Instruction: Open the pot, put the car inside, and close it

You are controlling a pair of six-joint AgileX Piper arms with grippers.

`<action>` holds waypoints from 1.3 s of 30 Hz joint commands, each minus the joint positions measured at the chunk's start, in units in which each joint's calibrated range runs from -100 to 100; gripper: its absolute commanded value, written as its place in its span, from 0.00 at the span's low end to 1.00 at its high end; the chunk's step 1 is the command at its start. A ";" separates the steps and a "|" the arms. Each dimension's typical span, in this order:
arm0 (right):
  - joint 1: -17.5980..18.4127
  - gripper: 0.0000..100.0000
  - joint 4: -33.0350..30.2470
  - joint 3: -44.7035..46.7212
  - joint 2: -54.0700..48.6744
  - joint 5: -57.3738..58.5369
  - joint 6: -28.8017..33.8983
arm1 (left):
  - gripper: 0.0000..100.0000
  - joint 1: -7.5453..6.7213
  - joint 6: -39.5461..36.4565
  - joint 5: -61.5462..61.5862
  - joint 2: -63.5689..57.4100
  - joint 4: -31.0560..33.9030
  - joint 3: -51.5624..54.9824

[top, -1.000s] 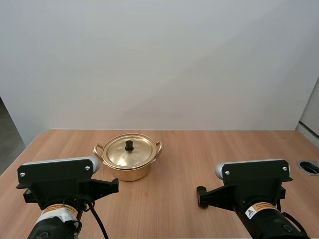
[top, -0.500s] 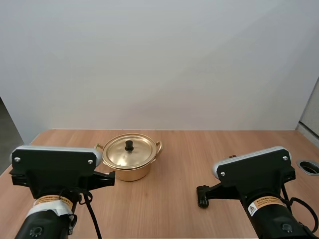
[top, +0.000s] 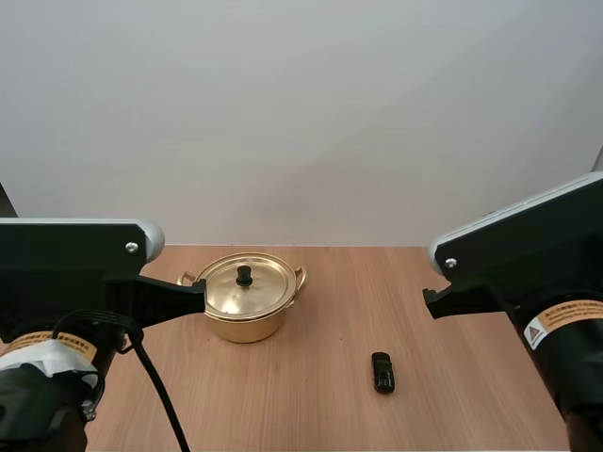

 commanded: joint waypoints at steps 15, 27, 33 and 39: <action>0.01 0.00 37.15 -3.71 3.09 34.63 -19.35 | 0.00 0.92 39.28 30.24 54.91 -26.33 -25.61; 0.01 0.00 37.15 -3.46 3.09 34.84 -19.50 | 0.92 0.92 37.78 36.64 75.33 -27.78 -32.54; 0.01 0.00 37.15 -3.46 3.09 34.84 -19.50 | 0.93 0.92 37.78 33.70 79.39 -27.78 -32.54; -0.54 0.00 37.15 -3.46 3.09 34.84 -19.48 | 0.93 0.82 37.78 29.39 84.10 -28.13 -32.59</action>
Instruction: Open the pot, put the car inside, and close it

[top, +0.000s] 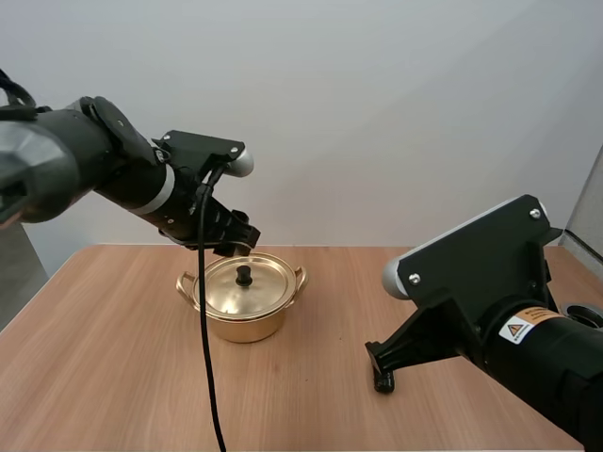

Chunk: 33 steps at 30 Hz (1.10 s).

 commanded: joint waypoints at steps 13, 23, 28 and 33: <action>-1.85 0.00 0.26 0.25 0.00 0.02 -0.19 | 0.93 -4.28 1.17 -15.24 18.38 2.50 -0.04; -2.27 0.00 0.36 0.24 0.00 0.02 -0.30 | 0.90 -4.79 0.12 -25.31 18.93 7.07 -0.04; -2.42 0.00 0.36 0.24 0.00 0.02 -0.30 | 0.90 -4.89 1.89 -25.58 21.54 6.91 -0.14; -2.66 0.00 0.36 0.24 0.00 0.02 -0.30 | 0.88 -4.96 1.89 -25.58 23.15 6.27 -1.06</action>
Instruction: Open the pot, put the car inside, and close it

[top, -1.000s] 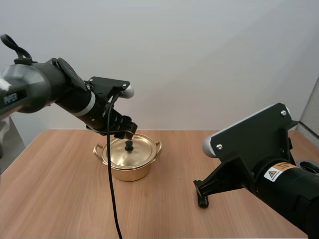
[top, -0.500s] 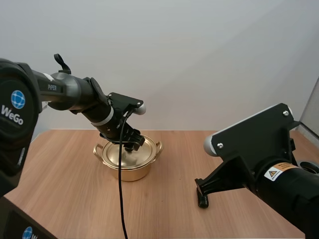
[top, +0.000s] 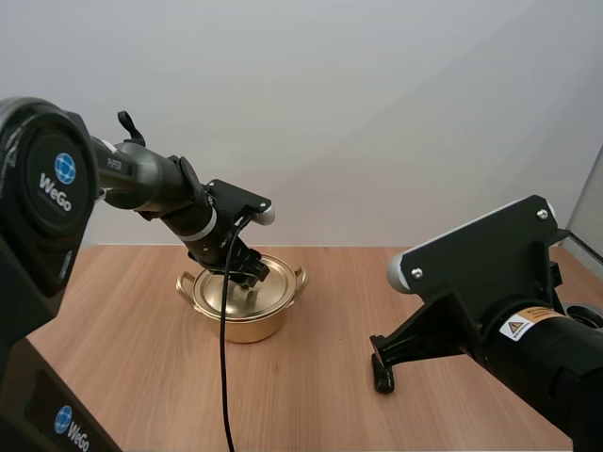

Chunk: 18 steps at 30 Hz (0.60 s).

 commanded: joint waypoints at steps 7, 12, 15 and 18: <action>0.00 0.00 0.03 0.03 0.00 0.02 -0.08 | 0.43 -0.03 0.04 0.72 0.57 -0.73 -0.38; 0.00 0.00 0.03 0.03 0.00 0.02 -0.08 | 0.33 -0.03 0.59 2.31 1.70 -0.99 -0.38; 0.00 0.00 0.03 0.03 0.00 0.02 -0.08 | 0.15 -0.03 0.71 2.75 1.74 -1.07 -0.38; 0.00 0.00 0.03 0.03 0.00 0.02 -0.08 | 0.00 -0.03 0.71 2.75 -0.36 -2.17 -0.67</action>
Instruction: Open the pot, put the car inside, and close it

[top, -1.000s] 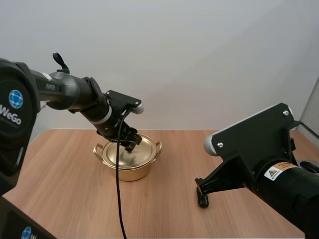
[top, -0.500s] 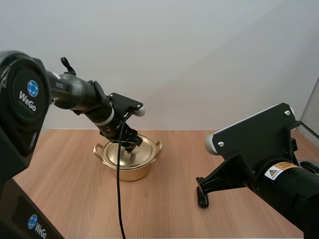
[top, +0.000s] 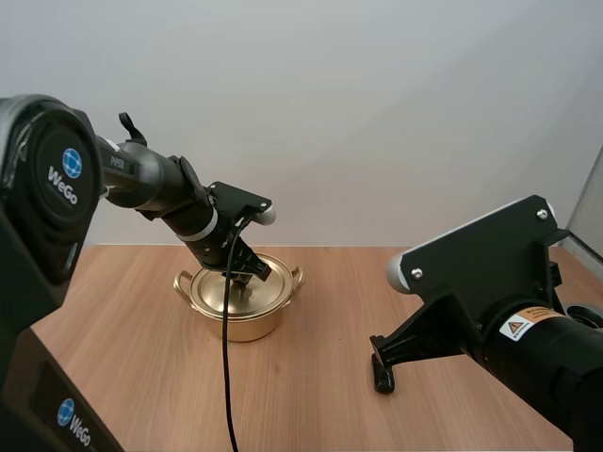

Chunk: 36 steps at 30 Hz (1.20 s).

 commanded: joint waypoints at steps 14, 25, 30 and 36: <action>0.01 0.00 -1.11 0.27 19.46 -0.90 1.36 | 0.00 3.13 -7.36 0.46 -39.01 -5.22 -8.06; 0.01 0.95 0.52 -5.90 43.66 5.37 3.47 | 0.00 7.16 -12.30 0.76 -60.30 -5.92 -15.74; 0.01 0.91 0.52 -5.90 51.38 5.53 3.50 | 0.00 7.74 -12.54 2.89 -63.50 -5.92 -16.58; 0.01 0.91 0.52 -5.90 56.46 4.08 2.09 | 0.00 7.74 -12.54 7.59 -64.56 -5.92 -16.58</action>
